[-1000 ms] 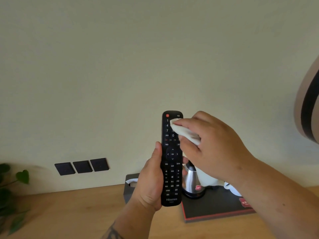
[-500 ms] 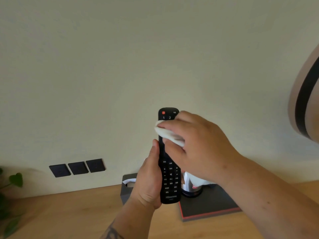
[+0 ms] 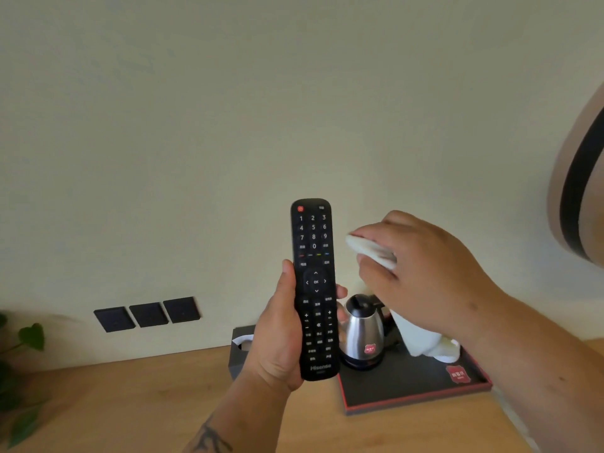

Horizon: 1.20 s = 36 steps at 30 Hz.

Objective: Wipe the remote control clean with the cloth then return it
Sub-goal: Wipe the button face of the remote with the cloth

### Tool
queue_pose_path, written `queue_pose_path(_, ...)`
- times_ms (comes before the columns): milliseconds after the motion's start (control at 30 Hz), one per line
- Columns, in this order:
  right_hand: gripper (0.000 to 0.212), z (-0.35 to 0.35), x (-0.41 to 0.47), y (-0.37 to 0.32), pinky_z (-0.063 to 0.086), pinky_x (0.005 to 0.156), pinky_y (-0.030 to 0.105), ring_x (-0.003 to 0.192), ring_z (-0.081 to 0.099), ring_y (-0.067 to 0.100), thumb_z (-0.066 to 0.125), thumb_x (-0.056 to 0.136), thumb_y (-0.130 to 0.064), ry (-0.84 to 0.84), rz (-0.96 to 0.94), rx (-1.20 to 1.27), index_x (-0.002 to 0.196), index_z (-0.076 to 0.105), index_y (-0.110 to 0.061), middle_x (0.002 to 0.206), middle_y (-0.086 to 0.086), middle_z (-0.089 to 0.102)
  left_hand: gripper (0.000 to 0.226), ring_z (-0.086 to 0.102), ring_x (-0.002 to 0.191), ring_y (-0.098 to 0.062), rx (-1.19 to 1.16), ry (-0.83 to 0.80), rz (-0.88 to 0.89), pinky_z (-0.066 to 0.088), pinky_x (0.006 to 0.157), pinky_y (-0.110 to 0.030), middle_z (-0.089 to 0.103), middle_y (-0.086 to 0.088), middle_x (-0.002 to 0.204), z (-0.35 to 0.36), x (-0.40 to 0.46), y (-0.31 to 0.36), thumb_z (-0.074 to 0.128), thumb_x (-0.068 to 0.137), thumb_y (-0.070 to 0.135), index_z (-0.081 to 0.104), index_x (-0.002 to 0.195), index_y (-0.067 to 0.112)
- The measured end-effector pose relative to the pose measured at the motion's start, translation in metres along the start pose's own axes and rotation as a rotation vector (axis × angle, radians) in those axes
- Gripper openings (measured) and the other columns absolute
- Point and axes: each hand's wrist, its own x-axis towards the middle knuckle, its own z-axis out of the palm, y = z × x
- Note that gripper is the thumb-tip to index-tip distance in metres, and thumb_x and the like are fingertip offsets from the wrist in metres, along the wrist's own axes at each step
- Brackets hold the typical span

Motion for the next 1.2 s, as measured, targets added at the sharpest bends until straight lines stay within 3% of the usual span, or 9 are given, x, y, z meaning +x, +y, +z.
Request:
queue_pose_path(133,0.033,0.000,0.001,-0.023,0.041,0.057,0.020,0.068,0.051,0.007,0.057,0.082,-0.036,0.043,-0.112,0.101,0.114,0.066,-0.037,0.087,-0.013,0.054,0.073,0.062,0.060,-0.026,0.034,0.006,-0.012,0.051,0.058,-0.034,0.065,-0.019,0.078,0.004,0.001,-0.002,0.035,0.093,0.068,0.074,0.103,0.007)
queue_pose_path(233,0.034,0.007,0.002,-0.036,0.047,0.060,0.026,0.075,0.053,0.008,0.056,0.082,-0.036,0.015,-0.143,0.100,0.114,0.066,-0.038,0.089,-0.012,0.056,0.069,0.071,0.073,-0.026,0.059,0.000,-0.008,0.054,0.065,-0.035,0.073,-0.015,0.088,0.007,-0.001,-0.003,0.039,0.093,0.067,0.072,0.115,0.010)
queue_pose_path(300,0.036,0.010,0.002,-0.034,0.045,0.061,0.024,0.076,0.051,0.006,0.054,0.082,-0.038,0.002,-0.121,0.099,0.116,0.065,-0.041,0.091,-0.015,0.055,0.070,0.070,0.071,-0.025,0.086,0.012,0.005,0.053,0.064,-0.034,0.072,-0.014,0.087,0.008,-0.003,-0.003,0.042,0.090,0.067,0.070,0.118,0.010)
queue_pose_path(400,0.037,0.010,0.000,-0.029,0.039,0.060,0.017,0.073,0.048,0.003,0.053,0.082,-0.039,-0.008,-0.104,0.118,0.118,0.064,-0.044,0.090,-0.018,0.052,0.068,0.066,0.061,-0.024,0.061,0.030,0.010,0.053,0.056,-0.033,0.069,-0.016,0.080,0.008,-0.006,-0.003,0.039,0.094,0.063,0.071,0.114,0.006)
queue_pose_path(500,0.038,0.011,-0.002,-0.024,0.040,0.059,0.018,0.071,0.052,0.005,0.052,0.082,-0.041,-0.011,-0.074,0.123,0.118,0.062,-0.047,0.087,-0.015,0.052,0.074,0.062,0.065,-0.028,0.056,0.042,0.002,0.051,0.060,-0.035,0.064,-0.021,0.081,0.005,-0.006,-0.006,0.035,0.095,0.066,0.072,0.109,0.003)
queue_pose_path(733,0.031,0.003,-0.004,-0.011,0.037,0.056,0.018,0.069,0.053,0.007,0.058,0.084,-0.033,-0.030,-0.012,0.070,0.112,0.066,-0.042,0.086,-0.012,0.053,0.069,0.055,0.062,-0.024,-0.032,0.041,0.005,0.048,0.058,-0.035,0.065,-0.012,0.083,0.002,-0.004,-0.005,0.033,0.096,0.066,0.075,0.098,0.012)
queue_pose_path(967,0.035,0.008,-0.004,-0.032,0.041,0.059,0.022,0.072,0.047,0.004,0.055,0.081,-0.036,0.010,-0.165,0.109,0.114,0.066,-0.041,0.088,-0.012,0.055,0.068,0.070,0.069,-0.026,0.017,-0.024,0.005,0.054,0.060,-0.034,0.071,-0.017,0.087,0.009,-0.004,0.000,0.030,0.100,0.062,0.075,0.108,0.011)
queue_pose_path(1067,0.037,0.010,-0.003,-0.033,0.041,0.059,0.020,0.073,0.042,0.002,0.051,0.081,-0.039,0.001,-0.154,0.086,0.115,0.065,-0.043,0.088,-0.014,0.054,0.068,0.070,0.068,-0.025,0.059,-0.028,0.008,0.054,0.059,-0.033,0.072,-0.015,0.085,0.009,-0.005,0.001,0.033,0.097,0.063,0.075,0.107,0.011)
queue_pose_path(1200,0.038,0.009,-0.007,-0.022,0.038,0.058,0.016,0.070,0.051,0.005,0.052,0.081,-0.040,-0.022,-0.096,0.112,0.117,0.064,-0.046,0.086,-0.014,0.054,0.074,0.066,0.062,-0.024,0.059,-0.002,0.018,0.052,0.059,-0.032,0.069,-0.017,0.080,0.005,-0.006,-0.001,0.032,0.096,0.064,0.071,0.111,0.003)
